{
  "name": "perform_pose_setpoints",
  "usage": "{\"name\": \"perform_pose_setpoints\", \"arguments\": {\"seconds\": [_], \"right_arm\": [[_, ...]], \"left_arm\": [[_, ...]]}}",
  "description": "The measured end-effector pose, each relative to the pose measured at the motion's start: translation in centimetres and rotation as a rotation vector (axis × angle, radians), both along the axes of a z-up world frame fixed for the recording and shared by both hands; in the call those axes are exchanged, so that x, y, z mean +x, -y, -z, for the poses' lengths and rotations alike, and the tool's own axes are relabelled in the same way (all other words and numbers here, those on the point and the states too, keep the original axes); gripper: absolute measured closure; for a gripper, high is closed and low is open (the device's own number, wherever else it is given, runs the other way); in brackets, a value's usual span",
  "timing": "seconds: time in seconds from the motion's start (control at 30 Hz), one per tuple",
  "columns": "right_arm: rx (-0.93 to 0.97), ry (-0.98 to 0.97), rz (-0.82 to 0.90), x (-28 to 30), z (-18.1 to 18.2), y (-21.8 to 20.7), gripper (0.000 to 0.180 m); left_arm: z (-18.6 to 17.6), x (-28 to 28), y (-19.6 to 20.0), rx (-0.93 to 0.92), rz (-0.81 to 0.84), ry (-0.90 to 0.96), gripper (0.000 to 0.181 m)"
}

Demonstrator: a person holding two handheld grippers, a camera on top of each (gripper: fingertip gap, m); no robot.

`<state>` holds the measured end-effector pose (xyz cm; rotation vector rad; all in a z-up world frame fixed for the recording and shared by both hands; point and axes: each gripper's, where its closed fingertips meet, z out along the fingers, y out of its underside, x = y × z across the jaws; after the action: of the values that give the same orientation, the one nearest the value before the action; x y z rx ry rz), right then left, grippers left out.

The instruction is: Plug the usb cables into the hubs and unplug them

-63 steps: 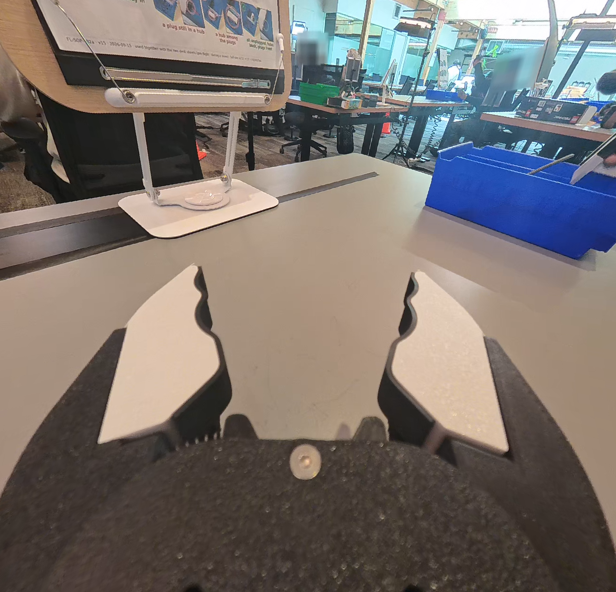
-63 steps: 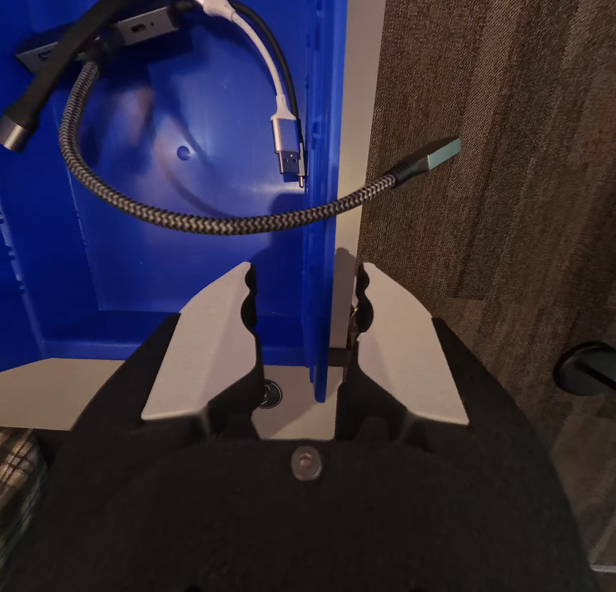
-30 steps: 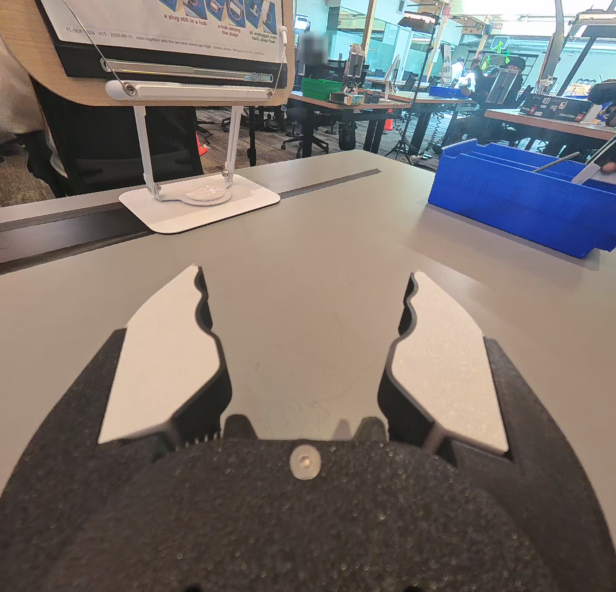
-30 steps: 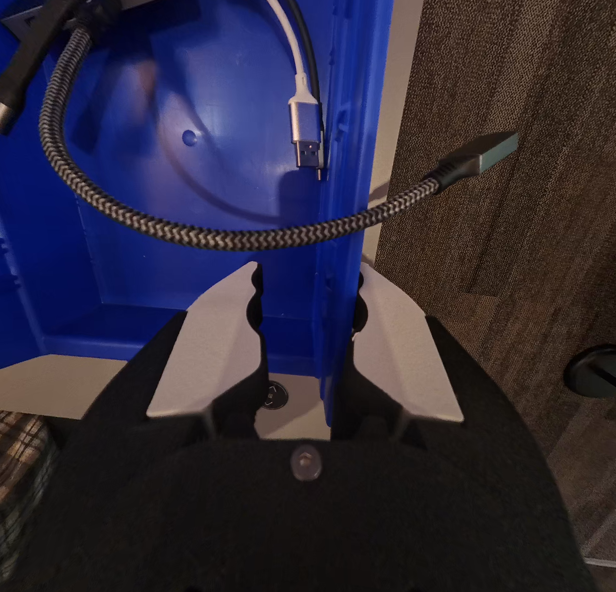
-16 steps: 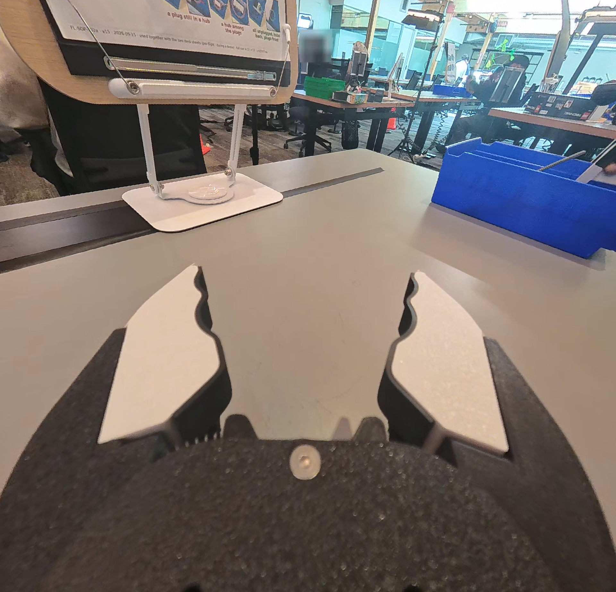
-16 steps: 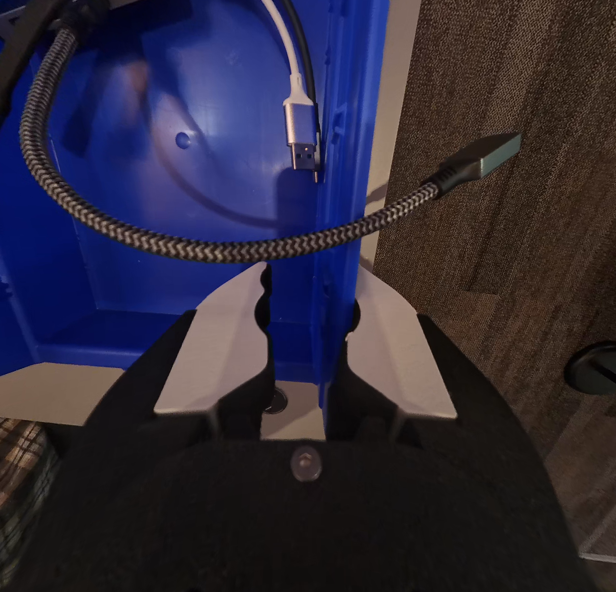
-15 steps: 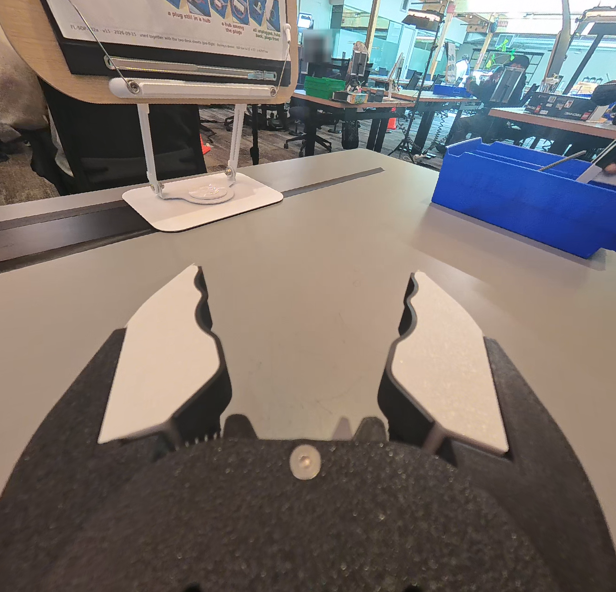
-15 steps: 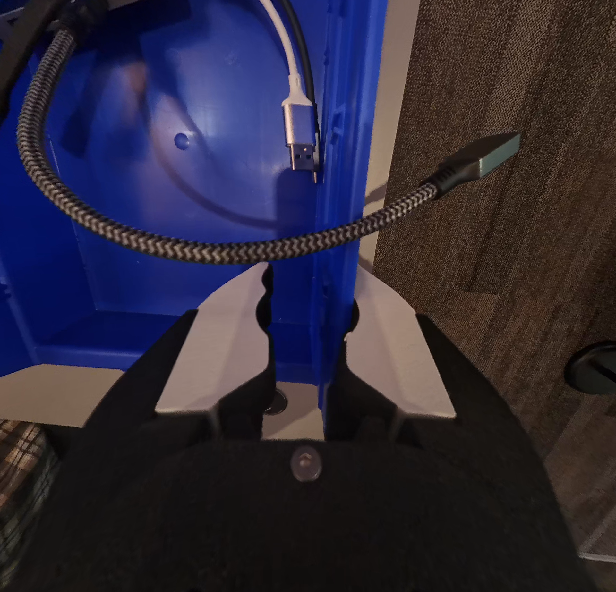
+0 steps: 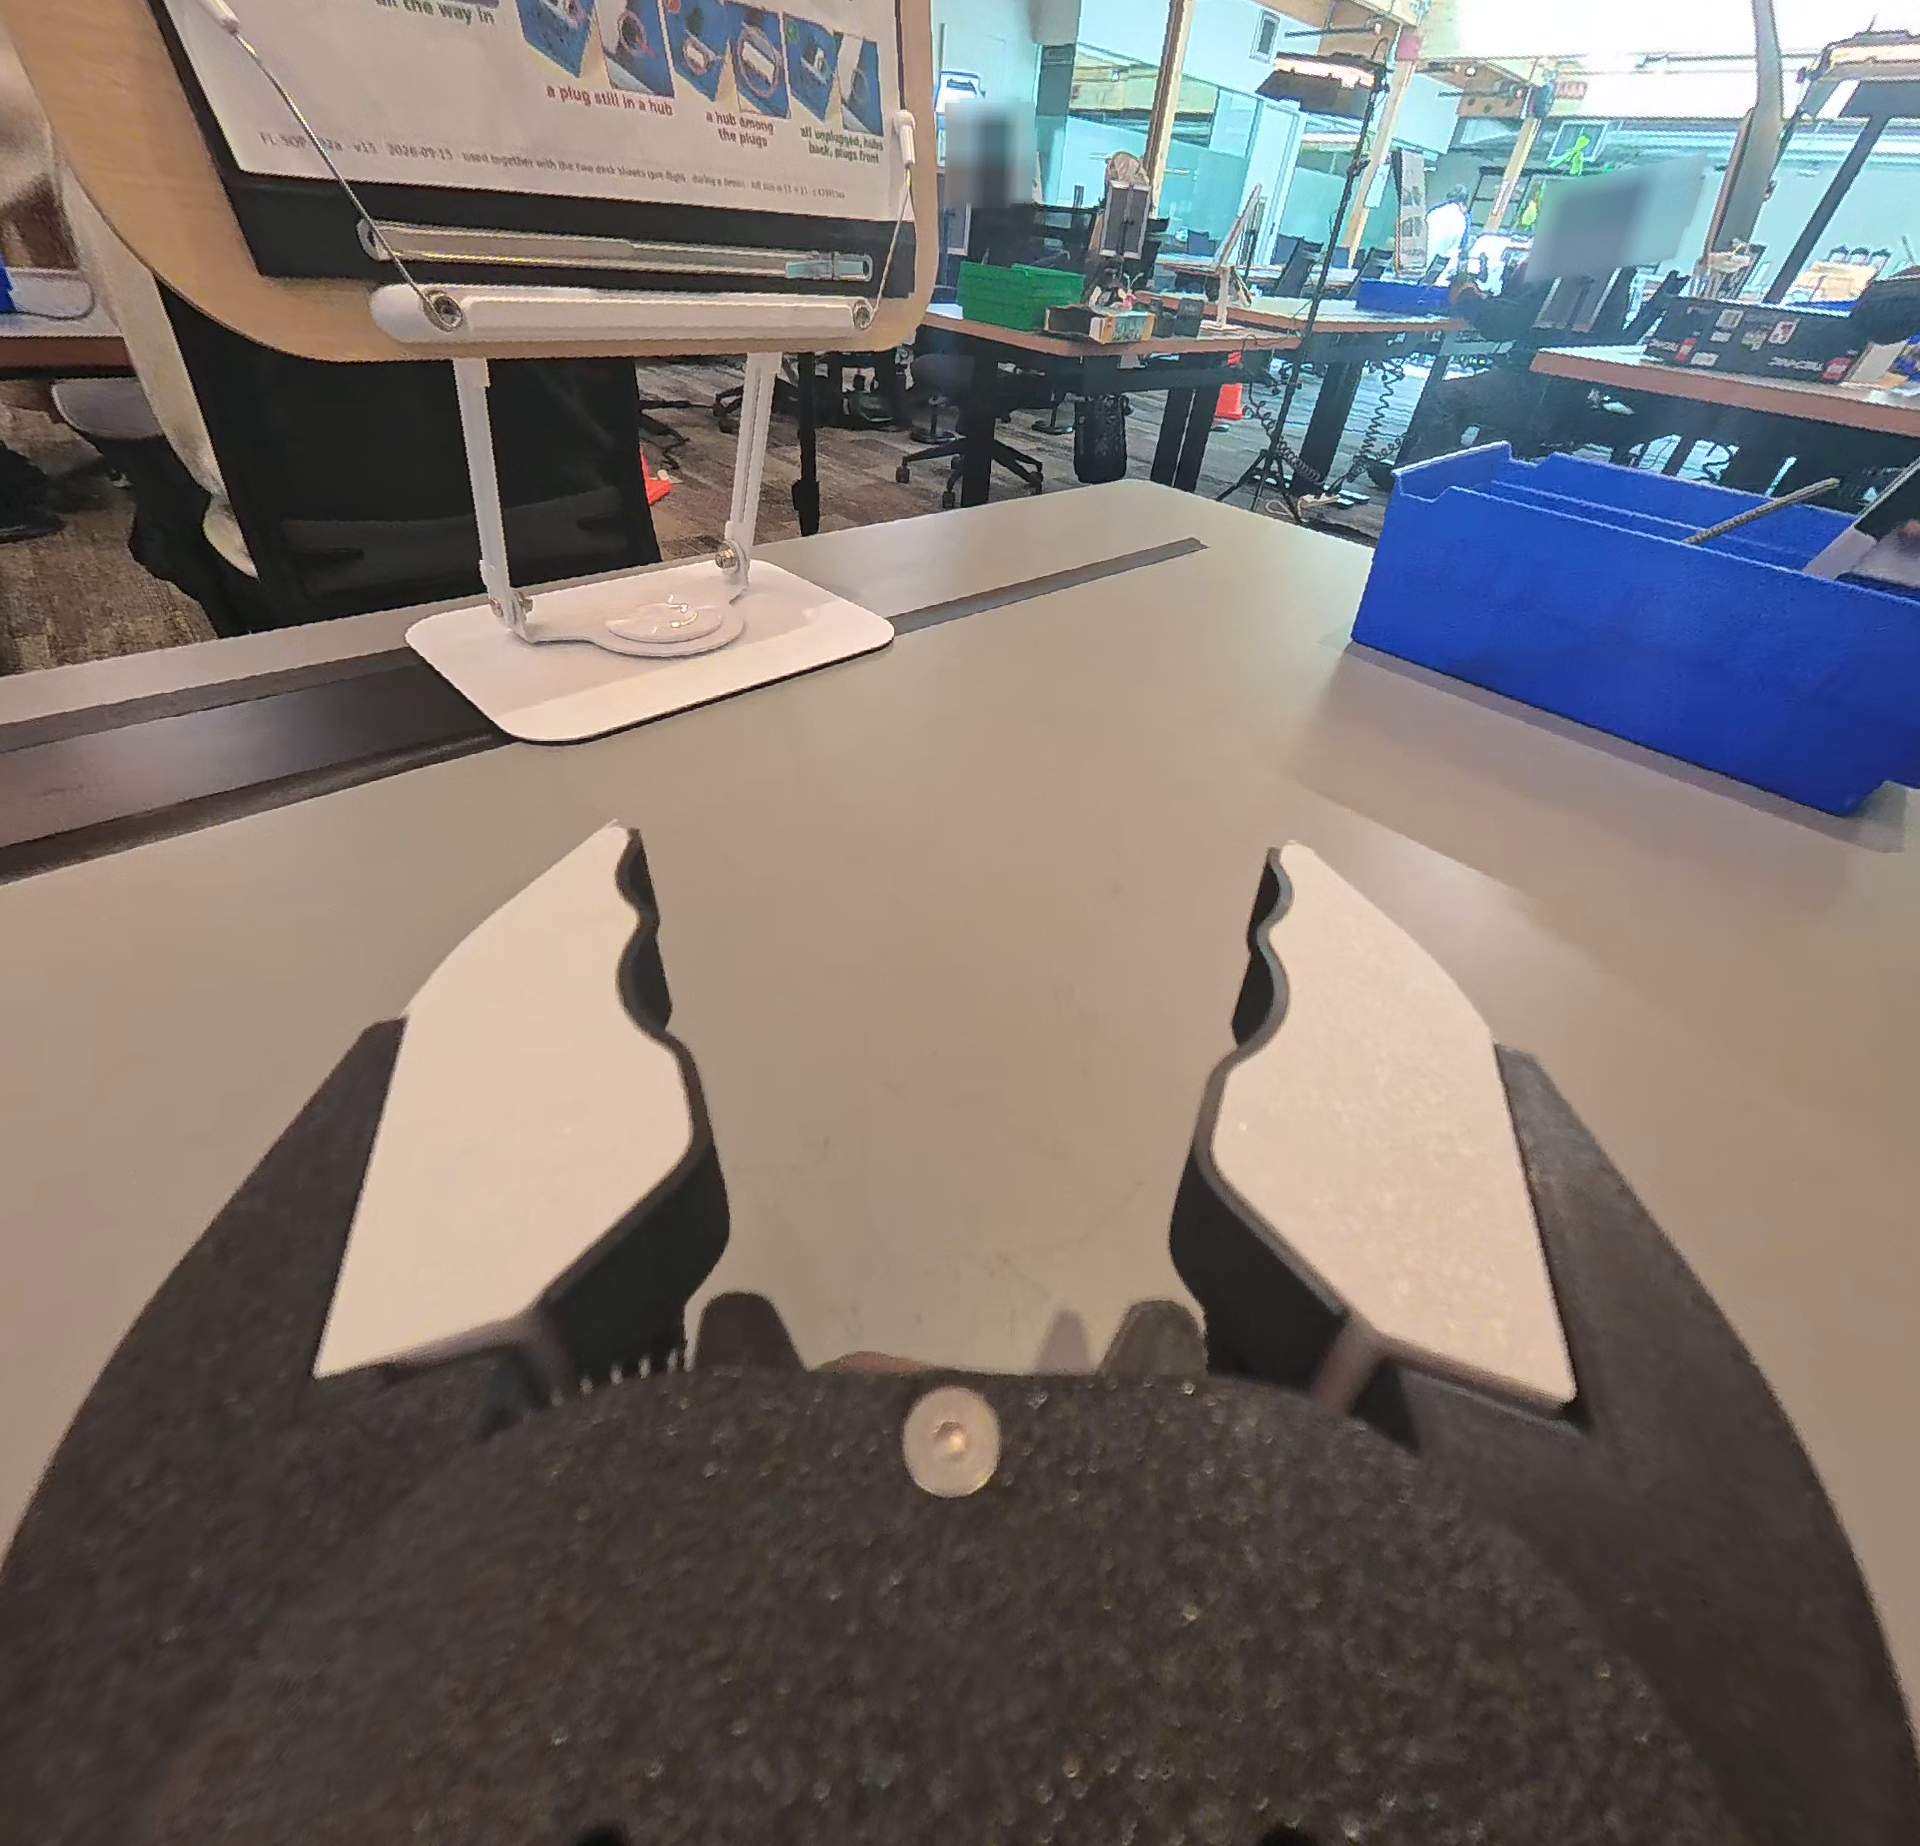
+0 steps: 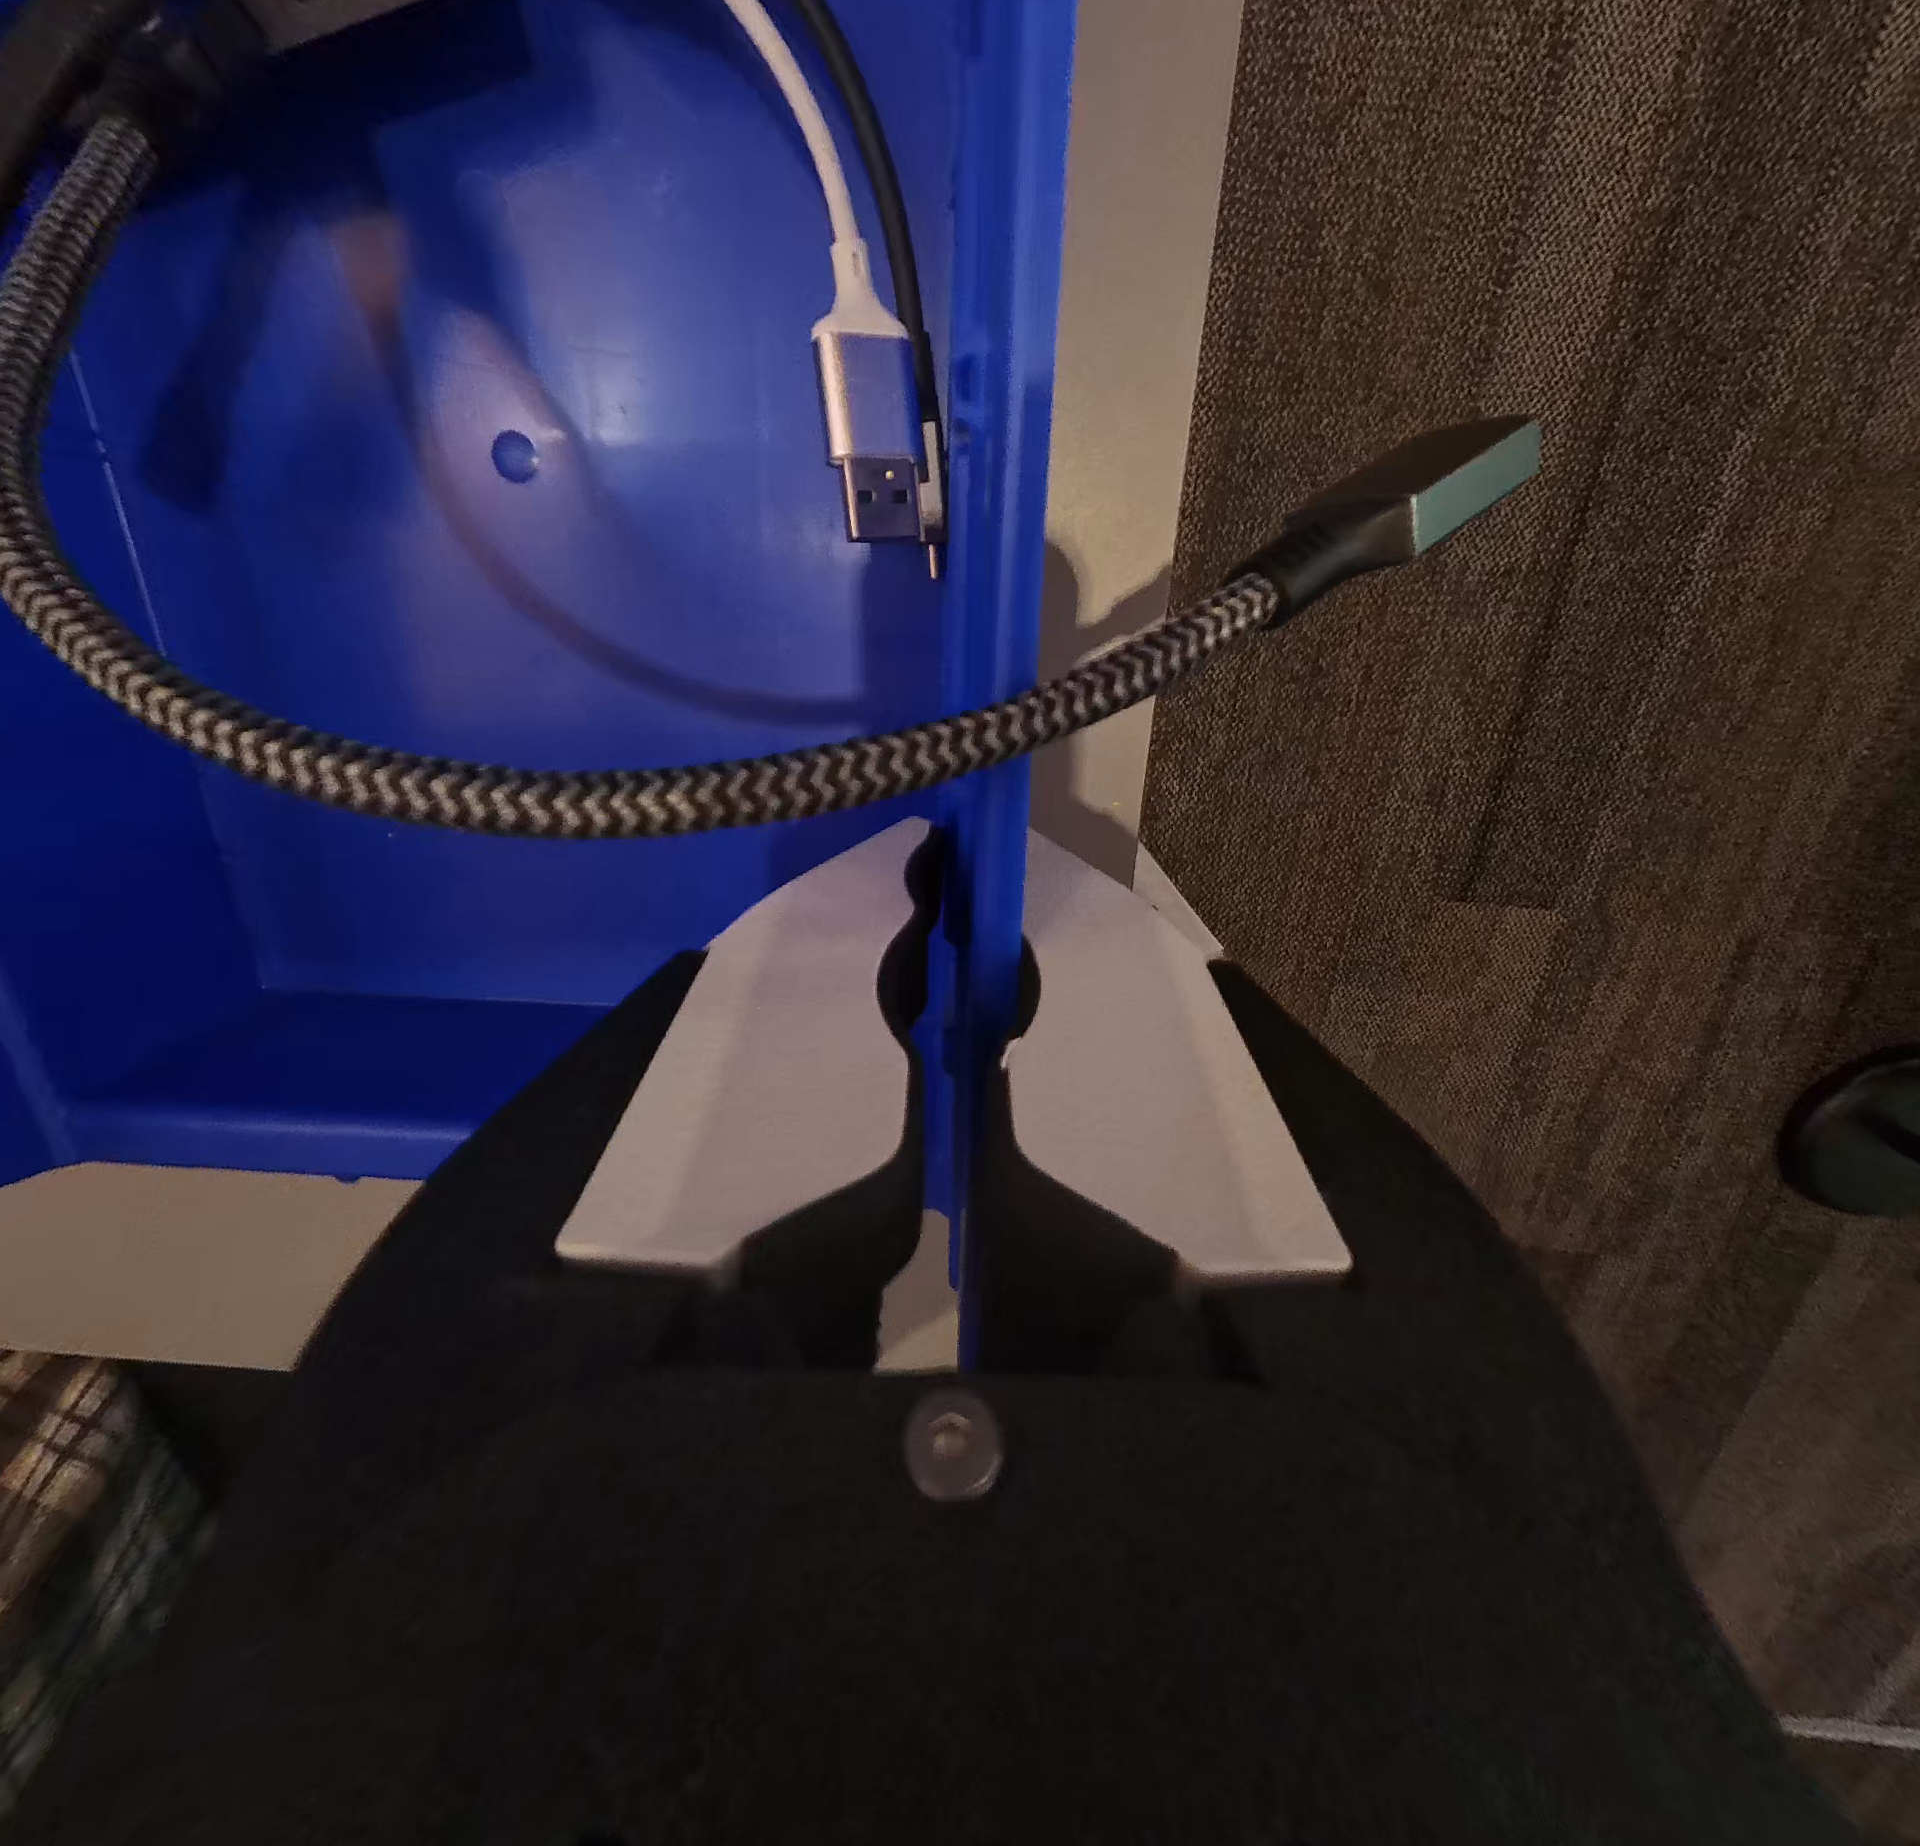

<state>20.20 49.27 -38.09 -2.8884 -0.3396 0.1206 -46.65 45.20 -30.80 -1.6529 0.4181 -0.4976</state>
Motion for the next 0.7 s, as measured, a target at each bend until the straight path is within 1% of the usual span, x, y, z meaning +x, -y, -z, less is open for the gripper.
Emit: {"name": "perform_pose_setpoints", "arguments": {"seconds": [0.17,0.37,0.53,0.7], "right_arm": [[0.031,-0.007,-0.026,-0.1,0.0,0.0,0.175],[0.016,-0.009,-0.038,-0.5,0.0,0.1,0.175],[0.035,-0.017,-0.106,-3.3,0.0,-0.1,0.175],[0.057,-0.022,-0.162,-7.5,0.0,-0.6,0.175]], "left_arm": [[-0.3,0.0,0.1,0.016,-0.001,0.002,0.076],[-0.2,0.1,0.0,0.012,0.005,0.009,0.078],[-0.1,0.4,0.3,0.000,0.004,0.021,0.078],[-1.7,0.5,2.2,0.017,-0.001,0.030,0.078]]}}
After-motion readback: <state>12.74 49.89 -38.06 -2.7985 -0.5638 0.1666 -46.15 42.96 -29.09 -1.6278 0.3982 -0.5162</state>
